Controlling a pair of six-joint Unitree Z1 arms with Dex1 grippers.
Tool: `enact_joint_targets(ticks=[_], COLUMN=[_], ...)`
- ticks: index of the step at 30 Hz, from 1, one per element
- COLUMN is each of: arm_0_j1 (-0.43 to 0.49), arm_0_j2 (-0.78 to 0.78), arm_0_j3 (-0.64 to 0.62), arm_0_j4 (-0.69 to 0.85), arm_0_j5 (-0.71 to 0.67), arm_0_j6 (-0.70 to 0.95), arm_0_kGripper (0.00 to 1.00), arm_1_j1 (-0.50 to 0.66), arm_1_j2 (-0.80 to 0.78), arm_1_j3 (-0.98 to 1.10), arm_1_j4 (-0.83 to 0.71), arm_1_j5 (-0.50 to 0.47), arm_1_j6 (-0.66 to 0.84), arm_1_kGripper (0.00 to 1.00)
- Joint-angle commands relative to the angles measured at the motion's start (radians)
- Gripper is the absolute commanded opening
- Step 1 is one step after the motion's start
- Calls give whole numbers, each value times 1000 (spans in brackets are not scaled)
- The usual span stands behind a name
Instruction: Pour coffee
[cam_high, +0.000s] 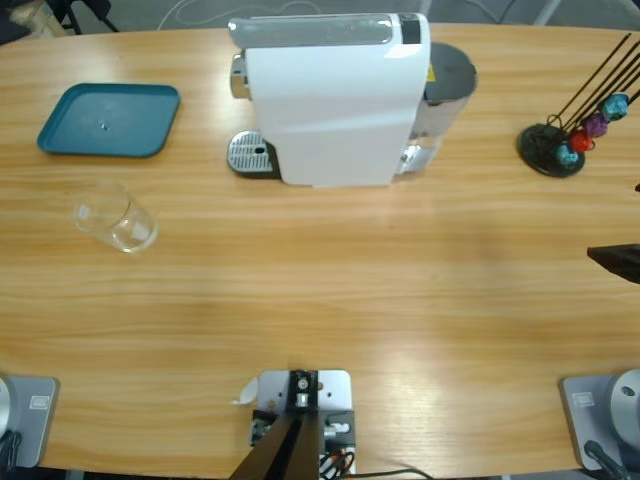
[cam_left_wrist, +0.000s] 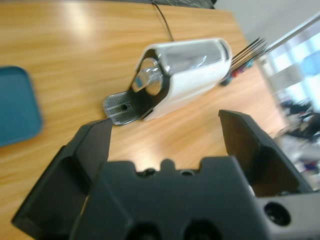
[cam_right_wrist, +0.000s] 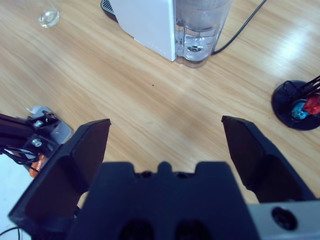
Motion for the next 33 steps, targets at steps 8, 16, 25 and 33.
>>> enact_joint_targets(ticks=[8, 16, 25, 33], arm_0_j1=[38, 36, 8, 8], arm_0_j2=[477, 504, 586, 590], arm_0_j3=[-199, -198, -192, -189], arm_0_j4=[-32, -136, -194, -214], arm_0_j5=[-306, -303, -303, -303], arm_0_j6=[-282, -275, -286, -286], arm_0_kGripper=[938, 642, 564, 228], arm_1_j1=[4, 4, 4, 4], arm_1_j2=[10, 28, 70, 72], arm_1_j3=[43, 21, 11, 9], arm_1_j4=[-42, -39, -36, -36], arm_1_j5=[-66, -60, -65, -66], arm_1_j6=[135, 29, 29, 29], arm_1_kGripper=[1000, 976, 1000, 1000])
